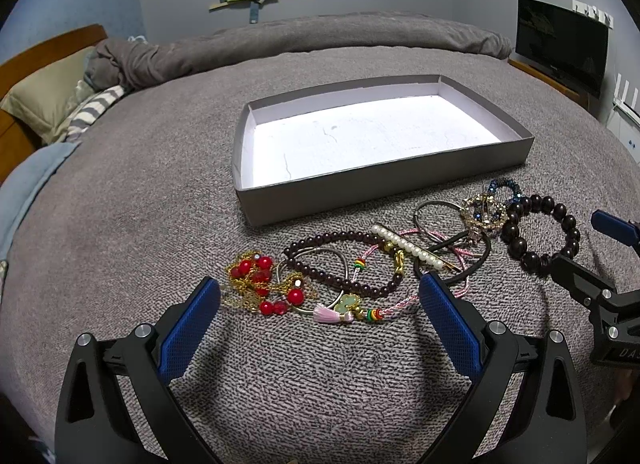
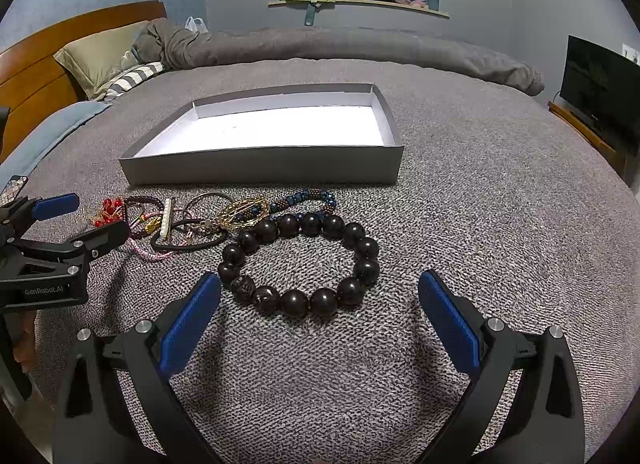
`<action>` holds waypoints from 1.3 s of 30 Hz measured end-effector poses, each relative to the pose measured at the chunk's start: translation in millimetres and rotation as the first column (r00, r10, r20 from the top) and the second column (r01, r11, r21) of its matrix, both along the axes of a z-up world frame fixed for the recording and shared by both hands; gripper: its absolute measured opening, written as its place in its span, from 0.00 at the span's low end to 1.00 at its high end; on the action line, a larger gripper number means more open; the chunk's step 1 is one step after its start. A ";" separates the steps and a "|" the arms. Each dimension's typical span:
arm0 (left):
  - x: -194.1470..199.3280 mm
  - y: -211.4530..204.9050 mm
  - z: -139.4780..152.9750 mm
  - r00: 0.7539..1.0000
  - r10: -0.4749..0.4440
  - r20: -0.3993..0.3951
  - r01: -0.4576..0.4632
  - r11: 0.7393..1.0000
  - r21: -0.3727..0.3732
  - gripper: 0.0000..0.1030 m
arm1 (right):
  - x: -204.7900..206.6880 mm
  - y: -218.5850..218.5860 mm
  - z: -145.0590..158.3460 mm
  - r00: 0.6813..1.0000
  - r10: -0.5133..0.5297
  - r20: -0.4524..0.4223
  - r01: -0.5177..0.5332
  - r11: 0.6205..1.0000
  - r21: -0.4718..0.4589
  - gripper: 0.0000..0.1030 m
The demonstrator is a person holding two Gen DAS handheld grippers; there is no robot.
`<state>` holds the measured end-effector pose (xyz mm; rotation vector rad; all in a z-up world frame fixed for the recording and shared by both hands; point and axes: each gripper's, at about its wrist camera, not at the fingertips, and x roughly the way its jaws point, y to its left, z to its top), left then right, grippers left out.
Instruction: Organize jewelry
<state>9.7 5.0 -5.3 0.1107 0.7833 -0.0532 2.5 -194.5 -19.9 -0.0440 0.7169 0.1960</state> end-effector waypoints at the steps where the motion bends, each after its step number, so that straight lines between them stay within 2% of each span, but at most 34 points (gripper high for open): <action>1: 0.0 0.0 0.1 1.000 0.001 0.000 -0.001 1.000 0.000 0.98 | 0.0 -0.3 -0.1 1.000 -0.001 0.000 0.001 1.000 0.001 0.95; 15: 1.8 4.5 -1.6 1.000 -0.013 0.002 0.013 1.000 0.015 0.98 | 1.8 -6.9 -0.3 1.000 -0.025 0.006 0.025 1.000 -0.006 0.95; 19: 3.6 19.0 2.0 1.000 -0.004 0.005 0.004 1.000 -0.028 0.98 | 3.3 -9.9 -0.3 1.000 -0.031 0.003 0.031 0.999 -0.008 0.95; 22: 6.0 27.6 6.9 1.000 0.010 0.018 -0.009 1.000 -0.029 0.98 | 4.0 -10.4 -0.3 1.000 -0.030 0.000 0.030 1.000 -0.009 0.94; 28: 7.3 34.2 4.8 0.999 -0.033 0.011 0.033 0.999 0.025 0.98 | 5.7 -13.2 0.8 0.999 -0.037 -0.008 0.037 0.999 0.005 0.79; 30: 8.9 34.8 3.1 0.999 -0.049 -0.001 0.049 0.999 0.011 0.98 | 6.6 -15.1 1.4 0.999 -0.040 -0.012 0.040 0.999 0.013 0.76; 33: 11.3 35.4 1.3 0.997 -0.073 -0.028 0.073 0.997 -0.016 0.96 | 9.6 -17.0 1.3 0.999 -0.045 -0.026 0.046 0.999 0.023 0.66; 35: 12.6 40.0 2.6 0.998 -0.064 -0.027 0.064 0.998 -0.009 0.96 | 11.3 -21.2 1.3 0.998 -0.048 -0.038 0.050 0.998 0.044 0.59; 39: 12.6 55.9 8.3 0.998 -0.051 -0.024 0.049 0.998 -0.049 0.95 | 15.2 -28.0 1.8 0.997 -0.062 -0.044 0.065 0.996 0.053 0.56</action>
